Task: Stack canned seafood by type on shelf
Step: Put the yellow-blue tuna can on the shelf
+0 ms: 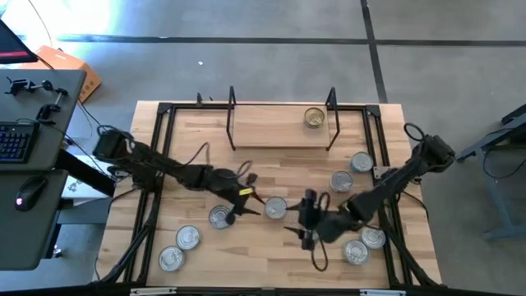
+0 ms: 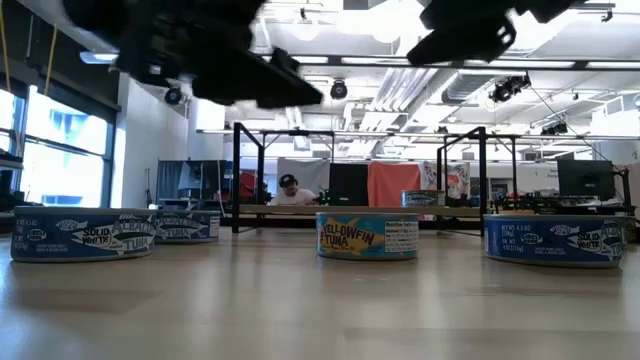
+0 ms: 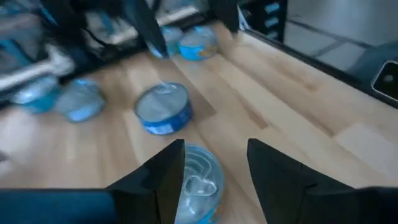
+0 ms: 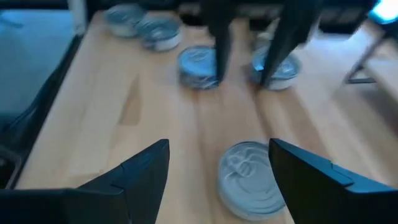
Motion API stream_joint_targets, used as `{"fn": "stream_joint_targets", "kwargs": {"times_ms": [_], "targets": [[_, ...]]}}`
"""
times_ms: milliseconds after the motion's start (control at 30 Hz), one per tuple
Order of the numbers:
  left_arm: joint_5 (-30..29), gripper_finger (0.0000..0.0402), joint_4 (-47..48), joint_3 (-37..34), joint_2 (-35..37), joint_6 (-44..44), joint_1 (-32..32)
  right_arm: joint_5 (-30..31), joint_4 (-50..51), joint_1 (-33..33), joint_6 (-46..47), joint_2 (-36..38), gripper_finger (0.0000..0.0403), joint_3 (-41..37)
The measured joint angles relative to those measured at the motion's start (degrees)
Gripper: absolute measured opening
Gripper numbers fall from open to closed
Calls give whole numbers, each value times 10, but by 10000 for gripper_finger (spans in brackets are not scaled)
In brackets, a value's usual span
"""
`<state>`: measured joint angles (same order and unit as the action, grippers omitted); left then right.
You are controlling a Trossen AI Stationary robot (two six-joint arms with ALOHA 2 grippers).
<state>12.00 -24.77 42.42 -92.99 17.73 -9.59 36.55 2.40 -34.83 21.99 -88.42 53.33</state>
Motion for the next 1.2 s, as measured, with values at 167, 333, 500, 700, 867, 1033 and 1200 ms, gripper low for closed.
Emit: {"fn": "stream_joint_targets", "kwargs": {"times_ms": [167, 333, 500, 700, 867, 1033, 1200], "targets": [[60, 157, 192, 118, -85, 99, 11, 78, 27, -34, 43, 0, 267, 0], [39, 150, 266, 185, -152, 239, 4, 116, 82, -45, 91, 0, 267, 0], [-11, 136, 242, 202, -195, 300, 6, 140, 129, -38, 128, 0, 267, 0], [-16, 96, 210, 202, -207, 278, 19, 139, 141, -30, 130, -2, 267, 0], [-43, 33, 208, 202, -204, 259, 36, 137, 145, -26, 108, -16, 267, 0], [-46, 7, 188, 201, -205, 195, 46, 87, 151, -6, 89, -27, 267, 0], [-50, 2, 160, 200, -199, 116, 47, 77, 150, 12, 8, -27, 269, 0]]}}
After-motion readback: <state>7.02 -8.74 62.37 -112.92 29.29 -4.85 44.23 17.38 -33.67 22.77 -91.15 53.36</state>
